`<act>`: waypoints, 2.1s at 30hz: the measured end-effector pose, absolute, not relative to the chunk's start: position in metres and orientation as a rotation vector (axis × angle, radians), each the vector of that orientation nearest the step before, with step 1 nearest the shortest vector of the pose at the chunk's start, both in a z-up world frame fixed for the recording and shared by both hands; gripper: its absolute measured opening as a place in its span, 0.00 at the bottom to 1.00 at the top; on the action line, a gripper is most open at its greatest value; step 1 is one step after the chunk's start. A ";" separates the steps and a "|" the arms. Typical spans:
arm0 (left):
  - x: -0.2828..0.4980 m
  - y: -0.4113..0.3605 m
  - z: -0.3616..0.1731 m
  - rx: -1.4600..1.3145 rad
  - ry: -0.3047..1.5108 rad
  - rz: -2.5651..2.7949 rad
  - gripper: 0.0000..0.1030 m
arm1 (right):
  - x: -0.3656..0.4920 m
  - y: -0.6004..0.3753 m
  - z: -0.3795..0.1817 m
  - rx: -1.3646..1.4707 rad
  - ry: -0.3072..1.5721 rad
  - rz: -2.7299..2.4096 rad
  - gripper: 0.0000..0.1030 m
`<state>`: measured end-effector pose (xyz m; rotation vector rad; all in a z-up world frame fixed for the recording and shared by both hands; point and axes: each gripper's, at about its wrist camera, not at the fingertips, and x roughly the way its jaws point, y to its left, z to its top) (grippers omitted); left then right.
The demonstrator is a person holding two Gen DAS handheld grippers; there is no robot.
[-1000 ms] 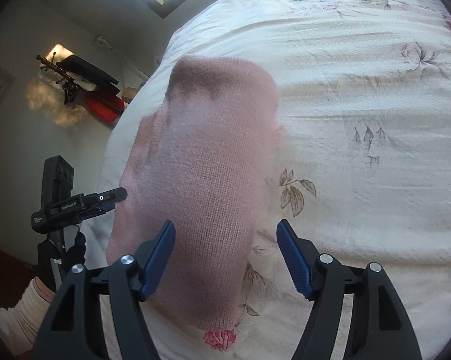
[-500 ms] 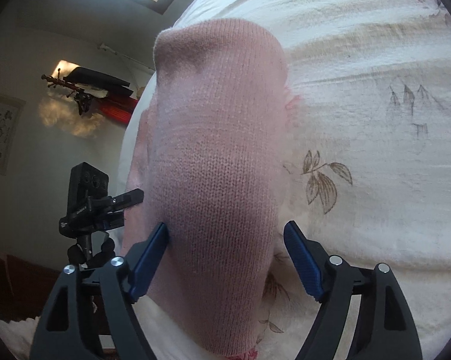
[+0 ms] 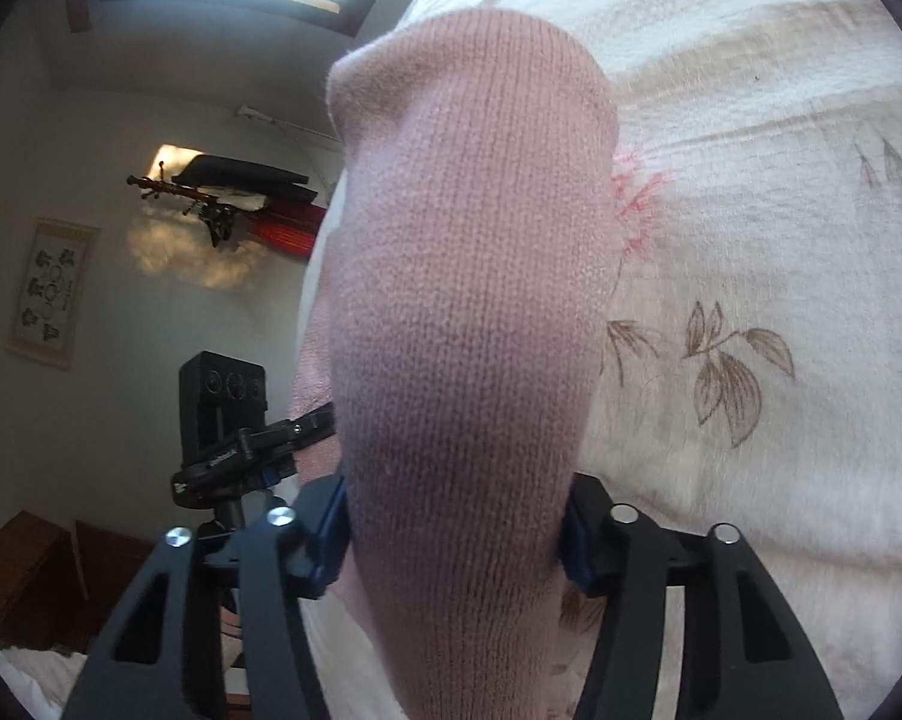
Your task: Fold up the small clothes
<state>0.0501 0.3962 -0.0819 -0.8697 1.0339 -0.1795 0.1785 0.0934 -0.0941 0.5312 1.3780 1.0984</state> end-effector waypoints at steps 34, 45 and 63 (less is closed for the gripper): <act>0.045 0.117 -0.082 -0.803 1.047 -0.277 0.41 | 0.150 -0.191 -0.070 0.465 1.356 0.892 0.48; 0.031 0.111 -0.116 -0.809 1.027 -0.188 0.48 | 0.150 -0.194 -0.102 0.486 1.400 0.872 0.54; -0.022 0.087 -0.077 -0.643 1.080 -0.198 0.51 | 0.082 -0.224 -0.104 0.537 1.470 0.838 0.56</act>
